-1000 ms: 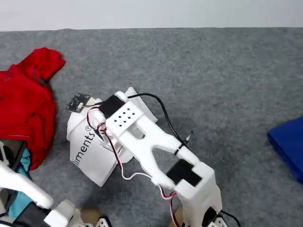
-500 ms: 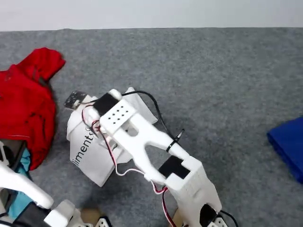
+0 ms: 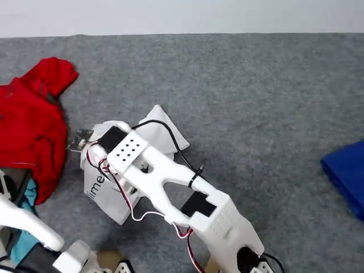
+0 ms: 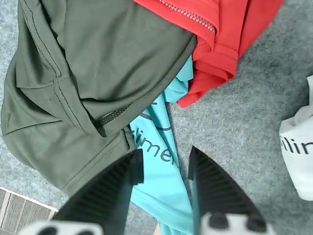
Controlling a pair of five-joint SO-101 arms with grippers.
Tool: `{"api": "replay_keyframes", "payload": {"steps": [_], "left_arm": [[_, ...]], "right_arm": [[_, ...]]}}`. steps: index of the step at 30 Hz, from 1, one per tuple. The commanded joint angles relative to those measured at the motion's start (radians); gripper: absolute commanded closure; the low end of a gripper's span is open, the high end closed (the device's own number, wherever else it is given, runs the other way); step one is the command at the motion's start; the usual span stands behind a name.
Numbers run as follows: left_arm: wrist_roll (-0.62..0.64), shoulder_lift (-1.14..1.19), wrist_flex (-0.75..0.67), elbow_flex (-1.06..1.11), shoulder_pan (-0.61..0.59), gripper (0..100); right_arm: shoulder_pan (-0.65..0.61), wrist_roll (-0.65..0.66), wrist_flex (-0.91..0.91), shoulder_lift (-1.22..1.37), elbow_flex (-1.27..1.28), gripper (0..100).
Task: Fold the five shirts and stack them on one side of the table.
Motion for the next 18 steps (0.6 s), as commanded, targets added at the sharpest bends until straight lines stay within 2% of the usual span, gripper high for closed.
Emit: {"api": "replay_keyframes", "payload": {"steps": [1, 8, 13, 18], "left_arm": [[-0.005, -0.041, -0.014, -0.005, -0.002, 85], [-0.005, -0.041, -0.014, -0.005, -0.002, 85], [-0.006, -0.041, -0.014, -0.005, -0.002, 85], [-0.008, -0.041, -0.014, -0.010, 0.002, 85]], "right_arm": [[0.018, -0.008, -0.005, 0.008, -0.051, 80.6], [0.019, -0.002, 0.030, 0.010, -0.107, 98.7], [0.019, 0.003, 0.133, 0.010, -0.255, 98.8], [0.051, 0.104, 0.137, -0.113, -0.273, 98.8]]}}
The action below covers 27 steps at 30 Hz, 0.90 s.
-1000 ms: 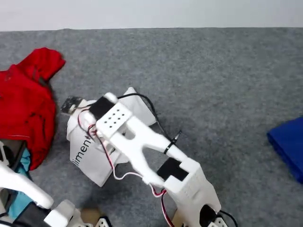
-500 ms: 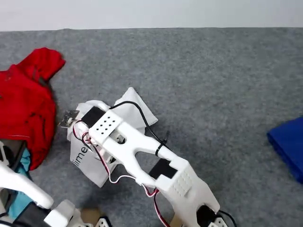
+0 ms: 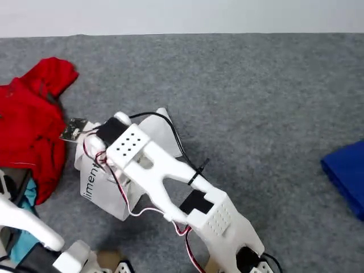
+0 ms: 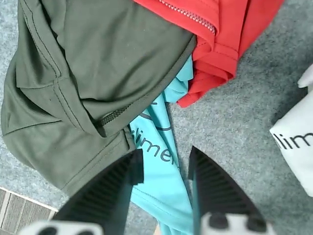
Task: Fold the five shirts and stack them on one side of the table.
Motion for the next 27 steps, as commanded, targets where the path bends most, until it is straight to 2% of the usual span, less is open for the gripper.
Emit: {"api": "replay_keyframes", "payload": {"steps": [1, 6, 15, 20, 27], "left_arm": [[-0.008, -0.041, -0.014, -0.010, 0.003, 85], [-0.008, -0.041, -0.017, -0.012, 0.017, 85], [-0.003, -0.041, -0.017, -0.012, 0.129, 85], [-0.002, -0.041, -0.012, -0.010, 0.226, 85], [-0.002, -0.041, -0.011, -0.008, 0.359, 85]], "right_arm": [[0.045, 0.063, 0.041, -0.154, -0.054, 98.8], [0.117, 0.126, 0.042, -0.325, 0.023, 98.8], [0.298, 0.253, 0.042, -0.616, 0.443, 98.8], [0.483, 0.364, 0.042, -0.708, 0.663, 98.8], [0.766, 0.476, 0.042, -0.737, 0.784, 98.8]]}}
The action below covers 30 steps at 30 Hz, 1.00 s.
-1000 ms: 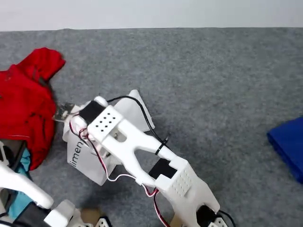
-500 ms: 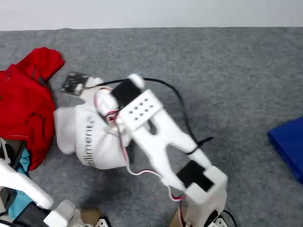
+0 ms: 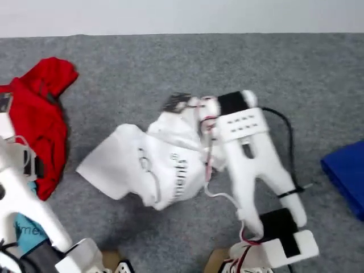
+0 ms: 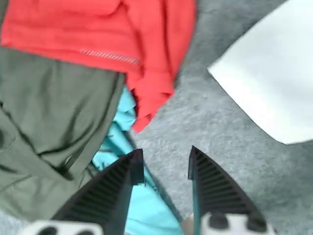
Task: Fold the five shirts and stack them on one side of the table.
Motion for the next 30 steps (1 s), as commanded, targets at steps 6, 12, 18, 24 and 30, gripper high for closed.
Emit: {"api": "replay_keyframes", "payload": {"steps": [6, 12, 18, 24, 30], "left_arm": [[0.000, -0.034, -0.015, -0.007, 0.206, 85], [-0.003, -0.032, -0.015, -0.007, 0.344, 84], [-0.005, -0.032, -0.017, -0.007, 0.353, 82], [0.000, -0.032, -0.025, -0.005, 0.353, 82], [0.043, -0.032, -0.130, 0.005, 0.267, 82]], "right_arm": [[0.223, 0.091, 0.044, -0.062, 0.017, 97.0], [0.205, 0.032, 0.041, -0.193, 0.002, 73.2], [0.124, 0.021, 0.041, -0.288, -0.038, 73.5], [-0.016, -0.040, 0.025, -0.245, -0.040, 74.5], [-0.064, -0.133, -0.156, -0.068, -0.044, 74.6]]}}
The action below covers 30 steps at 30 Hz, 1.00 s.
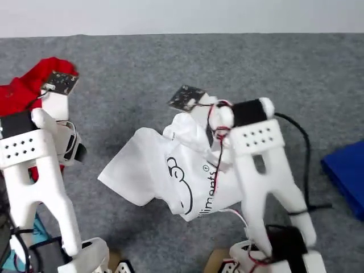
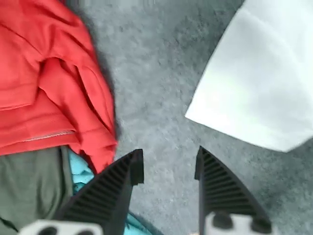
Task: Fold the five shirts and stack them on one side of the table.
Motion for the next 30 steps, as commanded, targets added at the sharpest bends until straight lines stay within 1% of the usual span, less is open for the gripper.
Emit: {"api": "replay_keyframes", "payload": {"steps": [1, 3, 7, 10, 14, 17, 22, 27, 30], "left_arm": [[0.055, -0.032, -0.080, -0.004, -0.084, 82], [0.074, -0.032, -0.107, -0.004, -0.135, 82], [0.080, -0.032, -0.130, -0.004, -0.209, 82], [0.080, -0.032, -0.129, -0.004, -0.236, 82], [0.080, -0.034, -0.129, -0.004, -0.259, 82], [0.080, -0.034, -0.129, -0.004, -0.259, 82], [0.080, -0.034, -0.130, -0.004, -0.258, 82], [0.081, -0.034, -0.143, -0.004, -0.258, 82], [0.097, -0.034, -0.143, -0.004, -0.255, 82]], "right_arm": [[-0.010, -0.064, -0.151, 0.071, -0.064, 74.6], [-0.010, -0.097, -0.252, 0.120, -0.064, 75.4], [-0.010, -0.104, -0.456, 0.219, -0.068, 86.2], [-0.004, -0.103, -0.550, 0.305, -0.123, 91.7], [0.010, -0.103, -0.607, 0.478, -0.249, 93.9], [0.002, -0.103, -0.572, 0.628, -0.373, 93.9], [-0.085, -0.103, -0.424, 0.828, -0.600, 93.9], [-0.189, -0.103, -0.289, 0.937, -0.799, 93.9], [-0.206, -0.103, -0.245, 0.947, -0.928, 93.9]]}}
